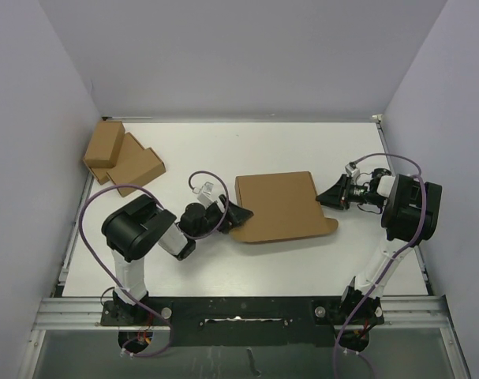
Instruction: Fold the paper box
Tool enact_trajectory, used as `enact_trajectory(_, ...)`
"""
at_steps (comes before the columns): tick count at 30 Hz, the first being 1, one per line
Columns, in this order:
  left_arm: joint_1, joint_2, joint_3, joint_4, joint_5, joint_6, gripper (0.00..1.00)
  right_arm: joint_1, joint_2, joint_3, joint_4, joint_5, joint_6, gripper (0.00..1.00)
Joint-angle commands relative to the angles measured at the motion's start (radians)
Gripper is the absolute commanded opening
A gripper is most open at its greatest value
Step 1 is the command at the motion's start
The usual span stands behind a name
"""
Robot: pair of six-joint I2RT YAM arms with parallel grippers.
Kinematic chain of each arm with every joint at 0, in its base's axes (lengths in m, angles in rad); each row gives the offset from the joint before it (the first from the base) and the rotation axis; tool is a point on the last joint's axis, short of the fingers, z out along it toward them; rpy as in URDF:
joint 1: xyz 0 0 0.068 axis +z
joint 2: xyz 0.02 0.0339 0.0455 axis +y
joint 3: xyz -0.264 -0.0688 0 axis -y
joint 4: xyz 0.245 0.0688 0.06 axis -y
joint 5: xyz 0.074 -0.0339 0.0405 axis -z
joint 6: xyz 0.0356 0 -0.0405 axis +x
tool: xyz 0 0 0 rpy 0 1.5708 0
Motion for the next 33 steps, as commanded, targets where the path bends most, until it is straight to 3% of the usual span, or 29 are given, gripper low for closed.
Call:
enact_trajectory(1, -0.018, 0.050, 0.022, 0.178, -0.048, -0.049, 0.63, -0.004, 0.031, 0.001, 0.006, 0.148, -0.040, 0.16)
enact_trajectory(7, -0.020, 0.000, 0.009, 0.150, -0.085, -0.055, 0.53, 0.004, 0.005, 0.016, -0.012, 0.131, -0.069, 0.22)
enact_trajectory(12, -0.017, -0.075, -0.015, 0.108, -0.110, -0.069, 0.51, 0.003, -0.102, 0.085, -0.093, 0.122, -0.187, 0.54)
enact_trajectory(18, 0.025, -0.193, -0.010, -0.047, -0.106, -0.122, 0.50, 0.022, -0.346, 0.175, -0.222, 0.163, -0.420, 0.75)
enact_trajectory(21, 0.049, -0.276, 0.014, -0.182, -0.104, -0.158, 0.50, 0.102, -0.483, 0.188, -0.267, 0.177, -0.574, 0.82)
enact_trajectory(25, 0.079, -0.398, 0.110, -0.508, -0.094, -0.209, 0.50, 0.302, -0.663, 0.110, -0.228, 0.254, -0.810, 0.99)
enact_trajectory(29, 0.117, -0.493, 0.214, -0.858, -0.080, -0.237, 0.50, 0.480, -0.830, -0.027, -0.084, 0.286, -1.061, 0.98)
enact_trajectory(33, 0.168, -0.545, 0.282, -1.013, -0.038, -0.258, 0.50, 0.593, -0.783, 0.036, -0.190, 0.331, -1.221, 0.98)
